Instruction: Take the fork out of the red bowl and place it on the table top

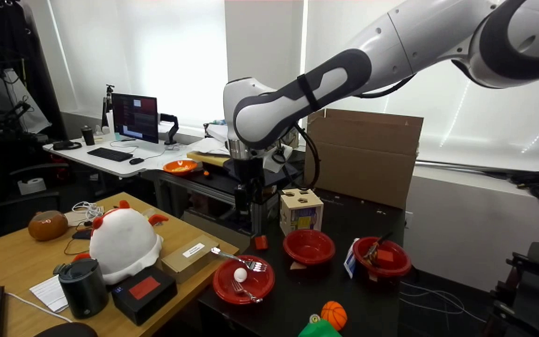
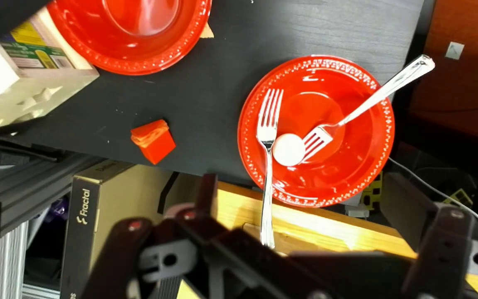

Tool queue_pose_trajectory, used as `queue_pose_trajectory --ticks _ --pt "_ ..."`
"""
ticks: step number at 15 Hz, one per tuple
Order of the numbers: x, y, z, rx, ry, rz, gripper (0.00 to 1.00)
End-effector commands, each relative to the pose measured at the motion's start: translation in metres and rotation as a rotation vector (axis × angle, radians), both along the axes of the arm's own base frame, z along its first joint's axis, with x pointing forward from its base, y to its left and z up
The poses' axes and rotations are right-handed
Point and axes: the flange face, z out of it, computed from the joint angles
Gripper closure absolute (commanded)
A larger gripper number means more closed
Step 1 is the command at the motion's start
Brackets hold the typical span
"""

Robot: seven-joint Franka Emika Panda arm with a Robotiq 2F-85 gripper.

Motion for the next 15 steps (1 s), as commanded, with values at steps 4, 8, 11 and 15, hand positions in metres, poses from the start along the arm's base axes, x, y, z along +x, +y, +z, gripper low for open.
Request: queue_pose_trajectory --ticks 4,8,11,15 --pt "0.009 0.018 -0.030 -0.028 0.009 0.058 0.00" --pt "0.011 0.024 -0.040 -0.053 -0.006 0.065 0.00" --pt "0.014 0.027 -0.045 -0.064 -0.032 0.064 0.00" --pt "0.015 0.031 -0.056 -0.064 -0.049 0.068 0.00"
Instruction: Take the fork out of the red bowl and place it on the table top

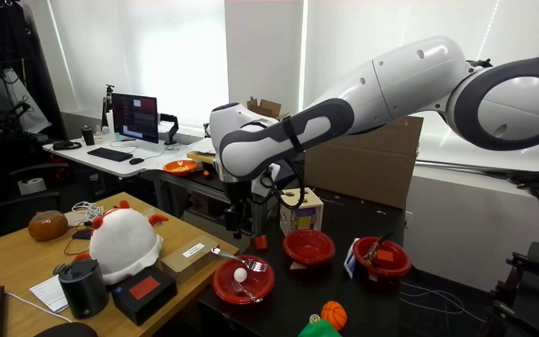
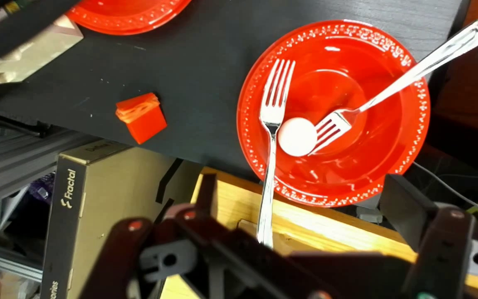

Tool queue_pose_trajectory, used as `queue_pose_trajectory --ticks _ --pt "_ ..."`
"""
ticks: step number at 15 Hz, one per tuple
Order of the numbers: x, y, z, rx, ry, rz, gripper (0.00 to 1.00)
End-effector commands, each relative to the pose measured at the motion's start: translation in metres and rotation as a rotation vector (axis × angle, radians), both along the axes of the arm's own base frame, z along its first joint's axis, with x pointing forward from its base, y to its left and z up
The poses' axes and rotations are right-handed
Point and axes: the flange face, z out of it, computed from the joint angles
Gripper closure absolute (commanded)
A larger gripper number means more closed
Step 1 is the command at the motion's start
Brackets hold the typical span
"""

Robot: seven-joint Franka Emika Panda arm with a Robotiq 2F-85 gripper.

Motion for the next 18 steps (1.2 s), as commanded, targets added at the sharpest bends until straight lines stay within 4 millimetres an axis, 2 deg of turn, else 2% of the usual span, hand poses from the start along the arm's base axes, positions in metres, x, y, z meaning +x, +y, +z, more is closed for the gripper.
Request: queue_pose_trajectory --ticks 1,11,18 --pt "0.002 0.004 -0.006 -0.016 -0.004 0.016 0.00" --pt "-0.008 0.012 -0.042 -0.041 -0.003 0.031 0.00" --pt "-0.011 0.025 -0.050 -0.027 -0.027 0.031 0.00"
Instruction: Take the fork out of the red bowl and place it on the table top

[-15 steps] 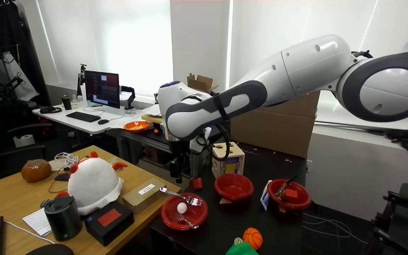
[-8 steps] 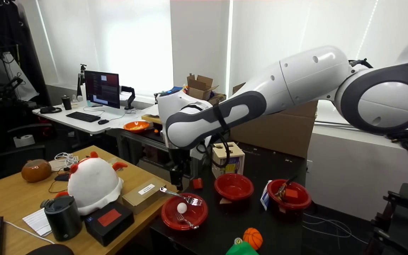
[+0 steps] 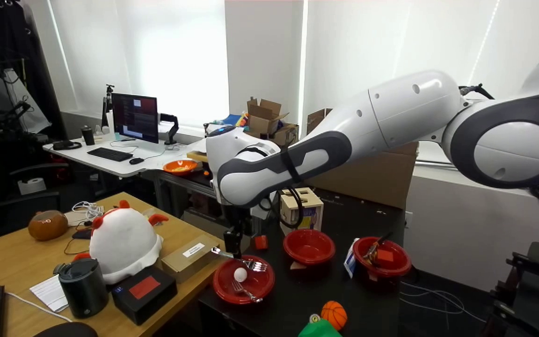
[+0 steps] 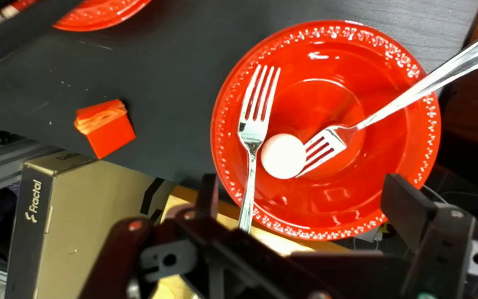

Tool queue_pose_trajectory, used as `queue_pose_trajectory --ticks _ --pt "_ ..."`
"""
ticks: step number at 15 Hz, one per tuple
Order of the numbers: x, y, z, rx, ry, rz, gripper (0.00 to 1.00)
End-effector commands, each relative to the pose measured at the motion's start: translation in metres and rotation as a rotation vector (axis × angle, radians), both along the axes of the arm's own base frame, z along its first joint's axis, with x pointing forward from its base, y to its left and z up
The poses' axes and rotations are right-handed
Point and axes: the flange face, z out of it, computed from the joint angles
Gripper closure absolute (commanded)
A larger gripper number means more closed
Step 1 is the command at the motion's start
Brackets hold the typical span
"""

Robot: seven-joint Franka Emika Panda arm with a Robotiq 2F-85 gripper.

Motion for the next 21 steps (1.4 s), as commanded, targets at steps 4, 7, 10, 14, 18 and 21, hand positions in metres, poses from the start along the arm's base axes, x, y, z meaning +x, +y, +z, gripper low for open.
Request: queue_pose_trajectory --ticks 4,7,10,14,18,21 --pt "0.003 0.003 -0.003 -0.006 -0.047 0.000 0.00" --pt "0.002 -0.005 -0.008 -0.005 -0.017 -0.022 0.00" --pt "-0.001 -0.003 -0.012 -0.006 -0.003 -0.028 0.00" --pt "-0.011 0.006 -0.025 -0.019 0.012 -0.022 0.00" --pt "-0.026 0.014 -0.047 -0.056 0.035 -0.014 0.00" --pt "-0.034 0.019 -0.059 -0.090 0.033 -0.006 0.00"
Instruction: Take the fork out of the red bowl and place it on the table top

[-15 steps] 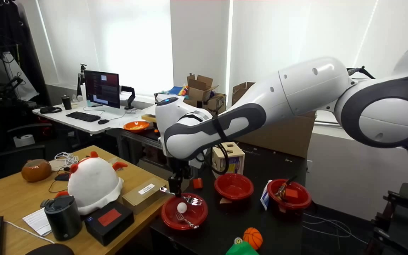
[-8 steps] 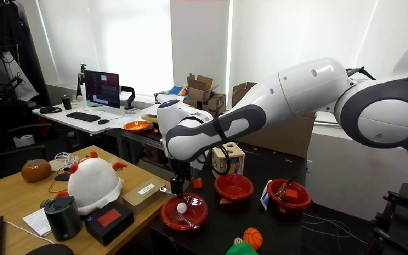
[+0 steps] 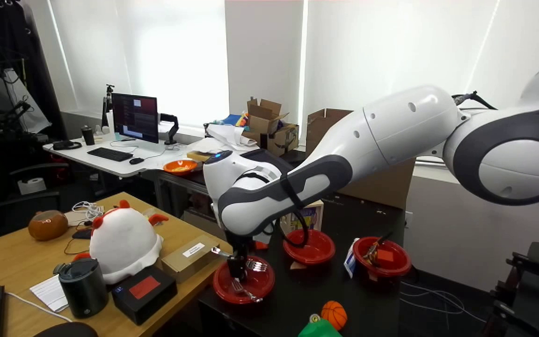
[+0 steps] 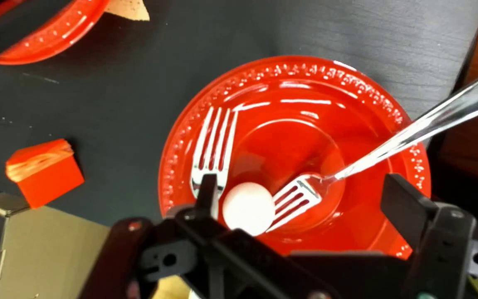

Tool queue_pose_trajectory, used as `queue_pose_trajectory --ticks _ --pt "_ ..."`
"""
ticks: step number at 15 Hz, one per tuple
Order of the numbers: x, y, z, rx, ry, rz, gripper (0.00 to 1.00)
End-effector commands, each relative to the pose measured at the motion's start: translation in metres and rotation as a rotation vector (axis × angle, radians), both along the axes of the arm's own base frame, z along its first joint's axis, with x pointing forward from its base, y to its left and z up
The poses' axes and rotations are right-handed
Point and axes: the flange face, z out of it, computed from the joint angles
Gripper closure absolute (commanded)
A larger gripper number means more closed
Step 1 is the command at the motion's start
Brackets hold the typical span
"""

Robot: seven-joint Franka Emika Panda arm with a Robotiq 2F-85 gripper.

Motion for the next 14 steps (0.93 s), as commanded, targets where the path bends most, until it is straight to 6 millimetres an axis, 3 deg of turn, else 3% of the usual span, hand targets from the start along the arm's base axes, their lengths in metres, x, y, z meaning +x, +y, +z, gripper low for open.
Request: queue_pose_trajectory --ticks 1,7,10,14 --pt "-0.008 0.004 -0.012 -0.057 -0.020 -0.006 0.00" --pt "-0.009 0.004 -0.013 -0.114 -0.057 -0.029 0.00" --pt "0.002 -0.002 0.009 -0.102 -0.047 -0.112 0.00" --pt "0.011 -0.033 0.047 -0.116 0.056 -0.305 0.00"
